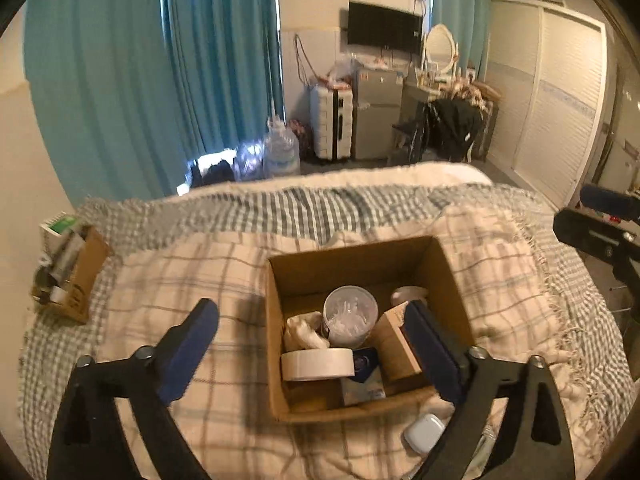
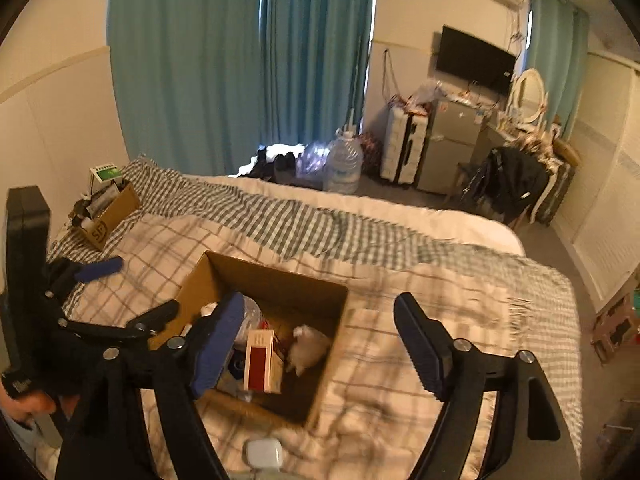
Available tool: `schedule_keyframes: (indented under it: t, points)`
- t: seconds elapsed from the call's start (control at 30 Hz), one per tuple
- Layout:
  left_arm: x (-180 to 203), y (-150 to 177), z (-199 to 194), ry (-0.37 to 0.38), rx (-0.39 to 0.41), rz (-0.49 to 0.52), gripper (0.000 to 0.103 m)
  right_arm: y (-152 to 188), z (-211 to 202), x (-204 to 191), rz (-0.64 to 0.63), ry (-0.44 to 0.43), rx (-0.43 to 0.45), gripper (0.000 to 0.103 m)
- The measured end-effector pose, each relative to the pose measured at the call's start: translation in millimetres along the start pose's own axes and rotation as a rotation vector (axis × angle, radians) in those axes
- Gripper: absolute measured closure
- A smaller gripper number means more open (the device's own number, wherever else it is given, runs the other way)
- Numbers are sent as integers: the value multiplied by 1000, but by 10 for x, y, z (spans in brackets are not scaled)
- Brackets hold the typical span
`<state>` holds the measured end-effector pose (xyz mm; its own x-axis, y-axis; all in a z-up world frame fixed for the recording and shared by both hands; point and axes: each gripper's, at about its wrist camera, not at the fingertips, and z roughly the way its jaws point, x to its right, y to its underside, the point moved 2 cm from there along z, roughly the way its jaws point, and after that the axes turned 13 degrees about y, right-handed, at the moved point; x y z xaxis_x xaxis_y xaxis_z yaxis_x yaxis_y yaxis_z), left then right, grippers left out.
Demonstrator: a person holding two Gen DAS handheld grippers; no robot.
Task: Organize objects
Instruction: 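Drop the lace cloth and white fixture into the cardboard box, then grasp the grey-green hanger with the left tool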
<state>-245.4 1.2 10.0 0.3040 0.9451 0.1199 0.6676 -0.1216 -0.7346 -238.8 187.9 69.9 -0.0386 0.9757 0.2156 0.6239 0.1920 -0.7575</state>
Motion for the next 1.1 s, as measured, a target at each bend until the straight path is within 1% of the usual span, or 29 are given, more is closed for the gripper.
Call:
schedule_keyframes:
  t: [0.07, 0.17, 0.23, 0.33, 0.43, 0.53, 0.67, 0.8, 0.97, 1.1]
  points:
    - [72, 12, -266, -2, 31, 1, 2, 55, -232, 66, 1, 15, 5, 23]
    - [175, 72, -611, -5, 49, 7, 2, 180, -594, 125, -3, 29, 14, 23]
    - [226, 121, -799, -8, 60, 13, 1, 266, -814, 129, -1, 11, 24, 22]
    - [266, 232, -1060, -21, 83, 22, 0, 407, -1070, 89, -18, 0, 39, 18]
    - [261, 385, -1216, -24, 93, 5, 0, 598, -1202, -7, -58, 24, 42, 16]
    - [259, 586, -1253, -30, 91, -24, 0, 826, -1231, -31, -72, 32, 35, 16]
    - [275, 888, -1132, -41, 81, -60, 0, 1192, -1054, 8, -52, 40, -24, 15]
    - [320, 1196, -807, -50, 31, -74, 0, 1547, -723, 84, -34, 58, -101, 15]
    - [381, 1531, -279, -17, -53, -107, 0, 1925, -251, 197, 7, 61, -214, 15]
    - [468, 1723, 132, 18, -123, -125, 0, 2121, 51, 233, 20, 76, -269, 15]
